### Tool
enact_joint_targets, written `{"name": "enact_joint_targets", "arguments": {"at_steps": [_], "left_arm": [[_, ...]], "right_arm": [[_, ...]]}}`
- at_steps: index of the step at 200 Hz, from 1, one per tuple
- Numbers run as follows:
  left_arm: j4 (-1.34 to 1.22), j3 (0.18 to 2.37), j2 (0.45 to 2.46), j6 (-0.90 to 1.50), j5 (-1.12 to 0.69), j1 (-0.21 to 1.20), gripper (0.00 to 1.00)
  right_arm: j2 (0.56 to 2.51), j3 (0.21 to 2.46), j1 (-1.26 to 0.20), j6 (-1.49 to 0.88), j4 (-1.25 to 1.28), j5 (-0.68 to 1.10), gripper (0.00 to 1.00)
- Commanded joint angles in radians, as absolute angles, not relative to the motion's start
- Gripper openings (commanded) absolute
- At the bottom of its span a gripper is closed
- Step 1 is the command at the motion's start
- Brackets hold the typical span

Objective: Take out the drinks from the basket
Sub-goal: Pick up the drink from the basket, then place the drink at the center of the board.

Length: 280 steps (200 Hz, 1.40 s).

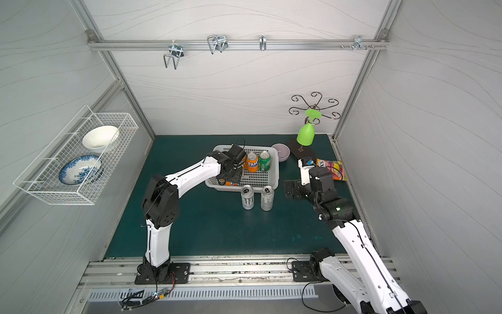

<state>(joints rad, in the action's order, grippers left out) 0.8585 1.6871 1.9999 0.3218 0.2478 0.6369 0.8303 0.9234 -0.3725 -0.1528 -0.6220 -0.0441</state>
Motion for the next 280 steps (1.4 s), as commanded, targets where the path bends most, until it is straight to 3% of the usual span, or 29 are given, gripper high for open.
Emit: {"name": "enact_joint_targets", "arguments": {"at_steps": [1, 106, 183, 280], "left_arm": [[0.836, 1.697, 1.879, 0.301, 0.238, 0.639, 0.59], [0.899, 1.647, 1.621, 0.267, 0.193, 0.639, 0.57], [0.851, 1.404, 1.392, 0.311, 0.077, 0.657, 0.55], [0.715, 1.226, 1.404, 0.339, 0.171, 0.761, 0.54]], "right_arm": [[0.834, 0.926, -0.368, -0.152, -0.614, -0.045, 0.99], [0.848, 0.945, -0.360, -0.133, -0.624, -0.064, 0.99], [0.846, 0.933, -0.338, -0.127, -0.622, -0.059, 0.99], [0.834, 0.928, -0.329, -0.122, -0.633, -0.056, 0.99]]}}
